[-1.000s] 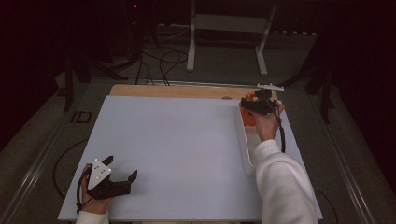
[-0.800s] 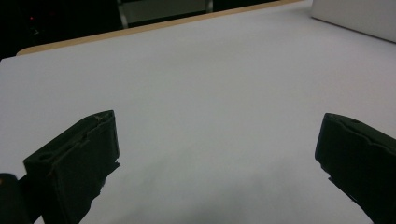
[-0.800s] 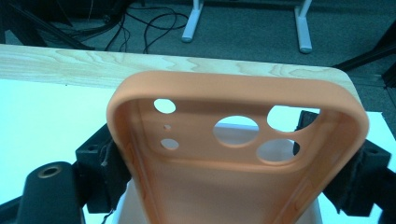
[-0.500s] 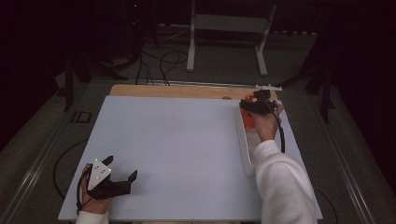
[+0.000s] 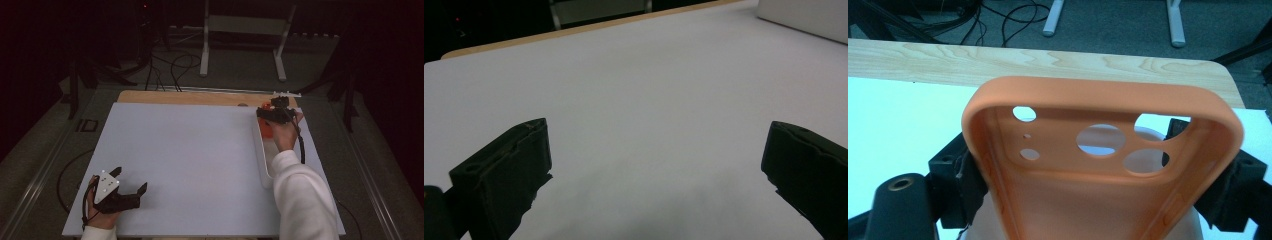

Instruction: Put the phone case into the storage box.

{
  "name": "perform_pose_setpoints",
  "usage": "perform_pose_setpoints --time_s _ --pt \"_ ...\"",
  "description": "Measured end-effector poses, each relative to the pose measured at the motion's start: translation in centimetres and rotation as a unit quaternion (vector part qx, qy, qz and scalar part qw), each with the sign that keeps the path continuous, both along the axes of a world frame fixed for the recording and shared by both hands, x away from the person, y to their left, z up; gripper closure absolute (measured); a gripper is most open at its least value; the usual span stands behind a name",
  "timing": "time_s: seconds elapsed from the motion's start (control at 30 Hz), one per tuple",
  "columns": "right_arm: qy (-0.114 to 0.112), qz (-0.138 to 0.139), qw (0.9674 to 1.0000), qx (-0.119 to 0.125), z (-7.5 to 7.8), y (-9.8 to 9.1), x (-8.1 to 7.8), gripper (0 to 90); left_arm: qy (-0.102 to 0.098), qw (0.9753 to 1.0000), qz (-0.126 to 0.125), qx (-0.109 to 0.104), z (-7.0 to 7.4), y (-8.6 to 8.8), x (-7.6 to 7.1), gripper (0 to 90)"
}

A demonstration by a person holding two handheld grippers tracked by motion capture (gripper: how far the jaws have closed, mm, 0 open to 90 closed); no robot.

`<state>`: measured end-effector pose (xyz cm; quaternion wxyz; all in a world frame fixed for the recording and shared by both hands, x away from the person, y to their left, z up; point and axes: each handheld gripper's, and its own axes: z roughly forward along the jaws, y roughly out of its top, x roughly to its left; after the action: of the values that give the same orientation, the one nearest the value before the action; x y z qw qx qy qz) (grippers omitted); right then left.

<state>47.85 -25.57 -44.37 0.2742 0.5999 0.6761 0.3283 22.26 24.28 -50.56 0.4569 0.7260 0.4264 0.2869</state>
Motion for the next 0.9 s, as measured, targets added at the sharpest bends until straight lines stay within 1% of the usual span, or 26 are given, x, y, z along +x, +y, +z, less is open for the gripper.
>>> perform_pose_setpoints --time_s 0.27,0.37,0.4,0.57,0.67,0.7,0.9 --pt "0.003 0.0 1.0 0.001 -0.05 -0.02 0.06 15.6 0.0 1.0 0.0 0.001 0.02 0.02 -0.01 0.5" --pt "0.005 0.004 1.0 0.0 -0.03 -0.08 0.13 15.4 0.0 1.0 0.0 0.0 0.01 0.01 -0.01 0.5" --pt "0.005 0.002 1.0 0.004 -0.04 -0.12 0.14 15.3 0.0 1.0 0.0 0.0 0.0 0.0 0.0 0.5" --pt "0.005 -0.003 1.0 0.007 -0.04 -0.21 0.21 15.1 0.0 1.0 0.0 0.0 0.01 0.01 -0.01 0.5" --pt "0.005 0.0 1.0 0.004 -0.06 -0.14 0.24 15.0 0.0 1.0 0.0 0.0 0.01 0.01 -0.01 0.5" --pt "0.007 0.006 1.0 0.002 -0.07 -0.07 0.28 14.6 0.0 1.0 -0.001 0.001 0.0 -0.02 -0.01 0.5" --pt "0.008 -0.001 1.0 0.002 -0.08 -0.1 0.36 13.8 0.0 1.0 0.0 -0.001 0.0 -0.01 -0.01 0.5"
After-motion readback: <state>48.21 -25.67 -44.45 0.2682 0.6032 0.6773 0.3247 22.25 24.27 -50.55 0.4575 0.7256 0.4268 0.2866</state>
